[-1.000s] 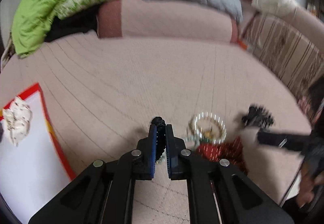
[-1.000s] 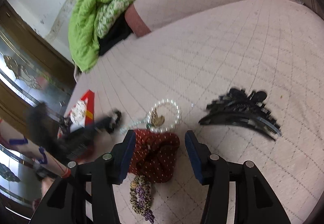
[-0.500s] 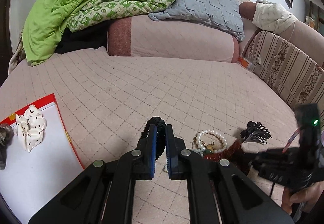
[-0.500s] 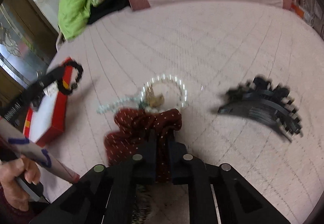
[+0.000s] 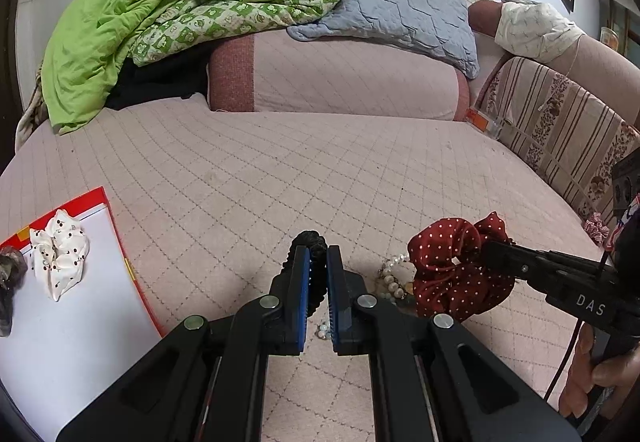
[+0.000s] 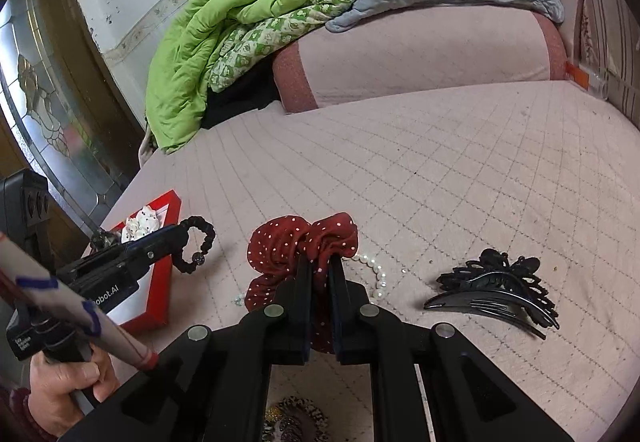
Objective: Organize jewelry
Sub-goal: 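Carry the hair tie with the left tool while the right tool carries the red scrunchie to the tray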
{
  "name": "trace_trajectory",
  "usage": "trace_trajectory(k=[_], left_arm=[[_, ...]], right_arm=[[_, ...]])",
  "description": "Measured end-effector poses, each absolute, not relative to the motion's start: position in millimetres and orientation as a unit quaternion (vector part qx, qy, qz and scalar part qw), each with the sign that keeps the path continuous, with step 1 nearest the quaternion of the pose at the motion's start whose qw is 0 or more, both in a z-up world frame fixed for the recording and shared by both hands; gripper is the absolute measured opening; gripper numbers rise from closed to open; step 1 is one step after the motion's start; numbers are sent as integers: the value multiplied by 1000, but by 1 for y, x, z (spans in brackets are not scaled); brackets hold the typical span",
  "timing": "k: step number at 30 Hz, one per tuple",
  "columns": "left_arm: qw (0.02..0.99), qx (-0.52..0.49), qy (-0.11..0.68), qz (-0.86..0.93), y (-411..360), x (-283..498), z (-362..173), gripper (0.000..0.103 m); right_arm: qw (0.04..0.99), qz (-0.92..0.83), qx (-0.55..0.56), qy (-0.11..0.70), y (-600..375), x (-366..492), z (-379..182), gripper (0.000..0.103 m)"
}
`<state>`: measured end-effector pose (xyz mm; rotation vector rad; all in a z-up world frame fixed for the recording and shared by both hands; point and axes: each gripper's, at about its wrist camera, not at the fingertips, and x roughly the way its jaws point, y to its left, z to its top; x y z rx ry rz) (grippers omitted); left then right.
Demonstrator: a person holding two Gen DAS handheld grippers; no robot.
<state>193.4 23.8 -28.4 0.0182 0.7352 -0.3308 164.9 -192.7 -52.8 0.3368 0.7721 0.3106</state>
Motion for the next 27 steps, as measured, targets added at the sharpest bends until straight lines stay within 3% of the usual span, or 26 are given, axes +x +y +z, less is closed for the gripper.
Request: trace_trajectory(k=[27], left_arm=[[933,-27,344,-103,103,183,-11,8]], right_arm=[[897,209,168,352,-102,189,-39,9]])
